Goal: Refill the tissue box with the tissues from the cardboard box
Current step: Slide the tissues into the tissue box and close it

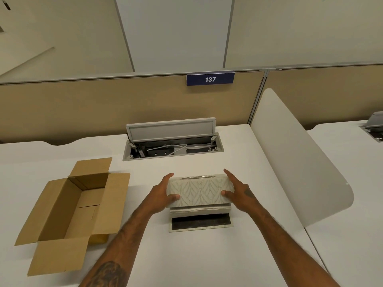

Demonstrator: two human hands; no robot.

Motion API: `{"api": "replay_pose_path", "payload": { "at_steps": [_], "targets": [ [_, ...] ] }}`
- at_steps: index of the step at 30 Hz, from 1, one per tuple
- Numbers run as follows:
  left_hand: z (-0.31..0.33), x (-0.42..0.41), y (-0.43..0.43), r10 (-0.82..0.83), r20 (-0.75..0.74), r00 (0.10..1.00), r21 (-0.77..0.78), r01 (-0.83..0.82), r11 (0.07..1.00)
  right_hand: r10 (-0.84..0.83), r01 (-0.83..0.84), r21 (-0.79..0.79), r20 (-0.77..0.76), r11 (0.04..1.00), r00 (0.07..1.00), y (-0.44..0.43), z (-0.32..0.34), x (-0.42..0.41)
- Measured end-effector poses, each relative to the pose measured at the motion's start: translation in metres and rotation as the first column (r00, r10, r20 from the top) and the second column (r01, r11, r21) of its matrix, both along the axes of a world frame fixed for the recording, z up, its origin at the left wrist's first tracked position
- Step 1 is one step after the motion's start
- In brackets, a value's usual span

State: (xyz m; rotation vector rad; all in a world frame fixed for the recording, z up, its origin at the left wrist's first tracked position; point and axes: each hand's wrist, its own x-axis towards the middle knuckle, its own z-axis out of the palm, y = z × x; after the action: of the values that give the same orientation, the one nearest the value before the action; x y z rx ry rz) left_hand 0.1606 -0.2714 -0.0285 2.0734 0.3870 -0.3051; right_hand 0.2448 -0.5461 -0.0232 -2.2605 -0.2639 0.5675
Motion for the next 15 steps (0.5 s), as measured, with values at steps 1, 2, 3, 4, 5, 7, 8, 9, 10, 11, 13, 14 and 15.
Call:
{"api": "replay_pose_path", "payload": {
  "at_steps": [1, 2, 3, 4, 5, 7, 8, 9, 10, 11, 13, 14, 15],
  "targets": [
    [-0.001, -0.004, -0.001, -0.009, -0.004, 1.000, -0.002, 0.009, 1.000, 0.011, -0.011, -0.001, 0.002, 1.000, 1.000, -0.002, -0.001, -0.004],
    [-0.002, -0.008, -0.003, -0.020, -0.005, 1.000, 0.001, 0.020, 1.000, 0.019, -0.019, -0.005, 0.007, 1.000, 1.000, -0.005, -0.002, -0.008],
    [-0.004, -0.011, -0.004, -0.031, -0.004, 0.999, 0.007, 0.031, 0.999, 0.027, -0.026, -0.013, 0.015, 1.000, 1.000, -0.007, -0.004, -0.011],
    [-0.006, -0.016, -0.005, -0.039, -0.003, 0.999, 0.017, 0.039, 0.999, 0.033, -0.032, -0.016, 0.025, 0.999, 0.999, -0.009, -0.006, -0.015],
    [-0.009, -0.020, -0.006, -0.042, -0.004, 0.999, 0.029, 0.042, 0.999, 0.036, -0.035, -0.018, 0.035, 0.999, 0.999, -0.012, -0.009, -0.018],
    [-0.016, -0.029, -0.010, -0.045, 0.001, 0.999, 0.045, 0.045, 0.998, 0.041, -0.039, -0.042, 0.055, 0.998, 0.998, -0.016, -0.016, -0.026],
    [-0.019, -0.033, -0.012, -0.043, 0.011, 0.999, 0.049, 0.042, 0.998, 0.048, -0.043, -0.065, 0.069, 0.997, 0.996, -0.019, -0.020, -0.030],
    [-0.023, -0.038, -0.014, -0.038, 0.027, 0.999, 0.056, 0.037, 0.998, 0.061, -0.053, -0.088, 0.088, 0.995, 0.994, -0.021, -0.024, -0.034],
    [-0.027, -0.042, -0.016, -0.032, 0.046, 0.998, 0.066, 0.029, 0.997, 0.080, -0.069, -0.104, 0.107, 0.992, 0.991, -0.023, -0.027, -0.038],
    [-0.030, -0.045, -0.018, -0.027, 0.065, 0.998, 0.076, 0.022, 0.997, 0.095, -0.082, -0.115, 0.119, 0.990, 0.988, -0.025, -0.030, -0.043],
    [-0.036, -0.052, -0.021, -0.028, 0.097, 0.995, 0.104, 0.018, 0.994, 0.105, -0.088, -0.126, 0.130, 0.988, 0.986, -0.027, -0.035, -0.052],
    [-0.040, -0.056, -0.023, -0.029, 0.109, 0.994, 0.122, 0.015, 0.992, 0.101, -0.084, -0.129, 0.133, 0.988, 0.986, -0.028, -0.038, -0.056],
    [-0.043, -0.059, -0.025, -0.026, 0.117, 0.993, 0.137, 0.010, 0.990, 0.097, -0.078, -0.135, 0.140, 0.988, 0.985, -0.029, -0.041, -0.060]
  ]
}}
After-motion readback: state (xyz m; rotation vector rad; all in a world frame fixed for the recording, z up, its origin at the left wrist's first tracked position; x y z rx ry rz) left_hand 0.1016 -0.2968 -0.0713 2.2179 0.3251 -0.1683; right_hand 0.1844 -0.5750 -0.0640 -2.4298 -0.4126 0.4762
